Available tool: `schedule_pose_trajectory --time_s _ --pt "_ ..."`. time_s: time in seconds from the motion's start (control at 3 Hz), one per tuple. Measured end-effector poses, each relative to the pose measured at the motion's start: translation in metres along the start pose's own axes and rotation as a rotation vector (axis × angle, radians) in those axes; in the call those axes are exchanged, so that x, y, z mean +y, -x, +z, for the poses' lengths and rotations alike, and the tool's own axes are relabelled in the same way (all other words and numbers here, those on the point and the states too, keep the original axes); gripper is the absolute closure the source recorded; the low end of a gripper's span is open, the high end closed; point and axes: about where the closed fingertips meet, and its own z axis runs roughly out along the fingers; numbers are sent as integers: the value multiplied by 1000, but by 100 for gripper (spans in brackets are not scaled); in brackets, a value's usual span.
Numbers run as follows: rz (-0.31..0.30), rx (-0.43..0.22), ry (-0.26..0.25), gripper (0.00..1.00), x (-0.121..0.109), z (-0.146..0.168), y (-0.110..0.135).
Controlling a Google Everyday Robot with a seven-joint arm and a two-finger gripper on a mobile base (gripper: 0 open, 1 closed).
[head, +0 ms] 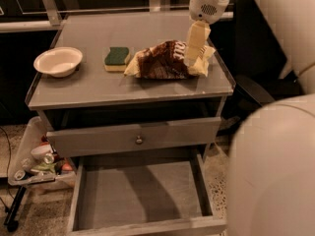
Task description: Place brown chip bag into middle drawer
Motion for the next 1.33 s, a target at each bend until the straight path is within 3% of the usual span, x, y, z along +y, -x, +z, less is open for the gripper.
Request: schedule_pose_trajectory --time_s 0.67,1.33 --pt "-29 -17 26 0 -33 42 36" --pt "52 -53 131 0 -22 83 38"
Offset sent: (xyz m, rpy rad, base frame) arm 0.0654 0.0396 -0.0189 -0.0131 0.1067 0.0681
